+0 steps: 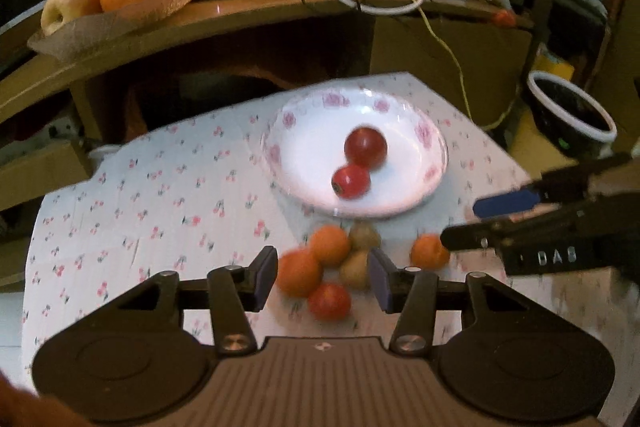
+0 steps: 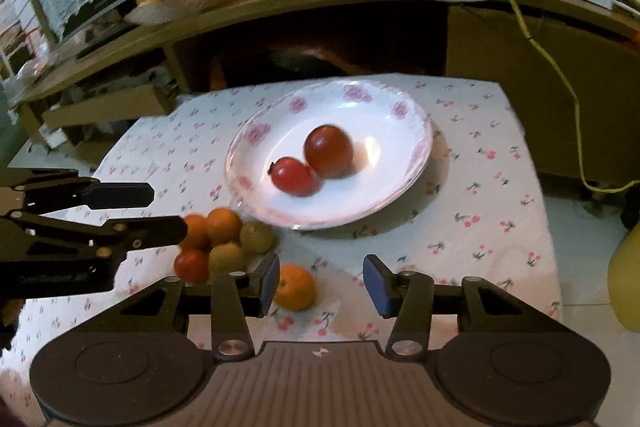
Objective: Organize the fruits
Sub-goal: 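Withdraw both open tools from the plate back toward the fruit, then grasp a tangerine with the right tool while the left tool grasps a red tomato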
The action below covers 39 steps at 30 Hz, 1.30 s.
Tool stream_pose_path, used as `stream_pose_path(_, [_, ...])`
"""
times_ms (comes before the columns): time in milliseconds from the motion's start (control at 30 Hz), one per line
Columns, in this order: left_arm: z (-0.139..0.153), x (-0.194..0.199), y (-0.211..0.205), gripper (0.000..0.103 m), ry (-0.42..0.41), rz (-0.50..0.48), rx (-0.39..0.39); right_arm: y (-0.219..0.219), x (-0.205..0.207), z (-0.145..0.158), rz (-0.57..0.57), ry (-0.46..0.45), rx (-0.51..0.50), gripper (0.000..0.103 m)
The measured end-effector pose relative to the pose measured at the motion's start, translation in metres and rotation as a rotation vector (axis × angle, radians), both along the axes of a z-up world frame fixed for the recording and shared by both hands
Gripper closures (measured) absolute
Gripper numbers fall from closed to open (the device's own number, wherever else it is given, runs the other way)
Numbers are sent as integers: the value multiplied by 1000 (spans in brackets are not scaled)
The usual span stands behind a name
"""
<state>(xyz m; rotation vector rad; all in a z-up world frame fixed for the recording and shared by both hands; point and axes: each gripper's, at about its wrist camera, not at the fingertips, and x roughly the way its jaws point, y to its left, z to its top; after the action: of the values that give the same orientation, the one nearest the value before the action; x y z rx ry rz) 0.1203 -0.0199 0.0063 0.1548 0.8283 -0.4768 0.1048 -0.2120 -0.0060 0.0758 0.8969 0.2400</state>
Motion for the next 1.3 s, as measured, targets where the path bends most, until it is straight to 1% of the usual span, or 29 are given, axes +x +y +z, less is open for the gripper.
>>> stream_pose_path(200, [-15, -6, 11, 49, 29, -10, 37, 19, -2, -11, 77, 12, -66, 51])
stream_pose_path(300, [-18, -7, 13, 49, 36, -14, 28, 27, 1, -14, 99, 18, -83, 51])
stream_pose_path(467, [-23, -10, 6, 49, 55, -39, 9, 30, 3, -19, 98, 24, -100, 51])
stream_pose_path(667, [-33, -6, -5, 51, 73, -40, 16, 29, 4, -22, 96, 36, -104, 52])
stream_pose_path(733, [-37, -5, -7, 52, 75, -32, 18, 27, 4, -23, 91, 46, -91, 56])
stream_pose_path(800, [-39, -2, -9, 55, 75, -20, 20, 25, 5, -24, 85, 56, -85, 63])
stream_pose_path(833, [-41, 0, -10, 58, 72, -15, 21, 24, 5, -24, 83, 59, -83, 64])
stream_pose_path(900, [-44, 3, -11, 62, 67, -1, 23, 23, 5, -23, 82, 64, -72, 69])
stream_pose_path(933, [-46, 5, -12, 67, 69, 4, 21, 24, 5, -23, 82, 64, -67, 70])
stream_pose_path(967, [-47, 6, -12, 68, 76, 5, 16, 24, 4, -23, 83, 66, -65, 72])
stream_pose_path(1133, [-45, 2, -12, 69, 83, -14, 15, 24, 3, -22, 84, 70, -66, 74])
stream_pose_path(1200, [-41, -3, -10, 69, 86, -32, 17, 23, 3, -21, 86, 78, -65, 74])
stream_pose_path(1300, [-33, -14, -7, 69, 71, -67, 24, 21, -2, -16, 103, 85, -57, 74])
